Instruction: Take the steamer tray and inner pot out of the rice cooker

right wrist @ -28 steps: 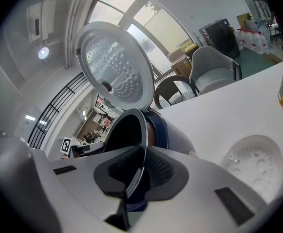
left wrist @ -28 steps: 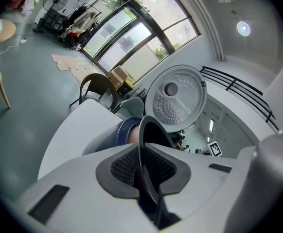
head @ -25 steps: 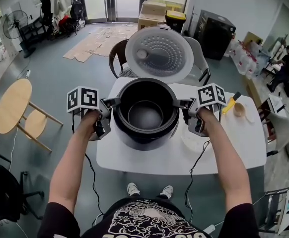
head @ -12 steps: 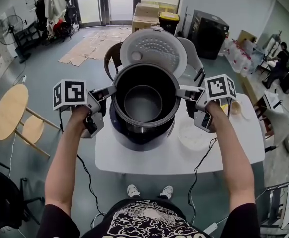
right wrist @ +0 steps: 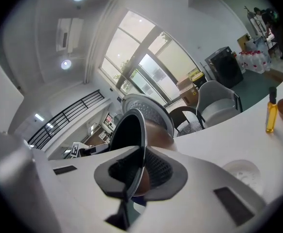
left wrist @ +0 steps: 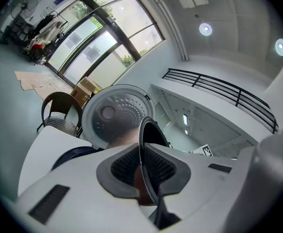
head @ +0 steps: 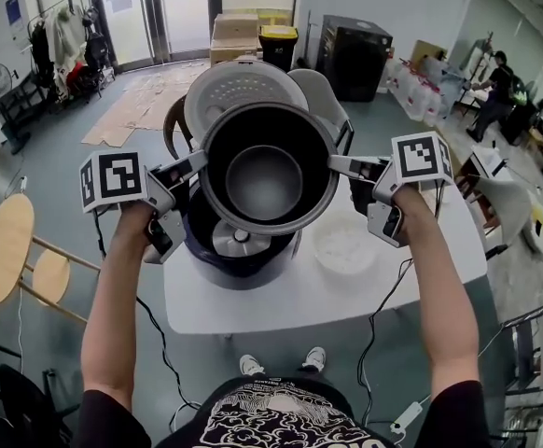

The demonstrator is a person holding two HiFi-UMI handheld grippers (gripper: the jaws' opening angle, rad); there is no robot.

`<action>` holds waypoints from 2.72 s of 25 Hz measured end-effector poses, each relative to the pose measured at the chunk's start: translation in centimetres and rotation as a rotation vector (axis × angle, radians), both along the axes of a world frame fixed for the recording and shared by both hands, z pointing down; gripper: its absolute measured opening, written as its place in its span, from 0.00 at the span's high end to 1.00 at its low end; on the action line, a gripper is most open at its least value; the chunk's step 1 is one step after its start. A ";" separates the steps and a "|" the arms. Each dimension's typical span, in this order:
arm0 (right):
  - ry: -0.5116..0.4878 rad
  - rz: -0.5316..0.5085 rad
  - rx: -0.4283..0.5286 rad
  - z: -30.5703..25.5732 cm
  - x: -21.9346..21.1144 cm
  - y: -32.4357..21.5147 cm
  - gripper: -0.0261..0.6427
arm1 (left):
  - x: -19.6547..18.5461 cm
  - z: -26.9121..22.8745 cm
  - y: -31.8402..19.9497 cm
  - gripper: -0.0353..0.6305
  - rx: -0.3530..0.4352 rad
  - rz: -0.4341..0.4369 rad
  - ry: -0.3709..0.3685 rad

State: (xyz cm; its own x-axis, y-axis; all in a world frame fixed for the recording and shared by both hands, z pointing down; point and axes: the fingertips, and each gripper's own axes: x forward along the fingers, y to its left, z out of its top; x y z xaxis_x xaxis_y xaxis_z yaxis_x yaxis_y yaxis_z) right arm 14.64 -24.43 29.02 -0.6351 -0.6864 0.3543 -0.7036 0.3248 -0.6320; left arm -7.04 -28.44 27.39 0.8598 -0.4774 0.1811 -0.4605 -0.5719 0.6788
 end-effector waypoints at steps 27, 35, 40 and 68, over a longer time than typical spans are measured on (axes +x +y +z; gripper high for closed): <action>-0.049 0.496 -0.028 0.3 24.7 10.5 0.89 | 28.4 0.6 1.6 0.88 -0.056 0.425 -0.027; -0.095 0.517 -0.087 7.2 36.7 11.4 0.89 | 40.4 7.4 2.2 0.88 -0.125 0.410 -0.050; -0.137 0.521 -0.163 10.4 45.1 11.8 0.89 | 48.8 10.8 2.9 0.88 -0.191 0.389 -0.115; -0.211 0.411 -0.396 25.1 56.2 6.1 0.89 | 58.9 26.1 -0.3 0.87 -0.415 0.269 -0.290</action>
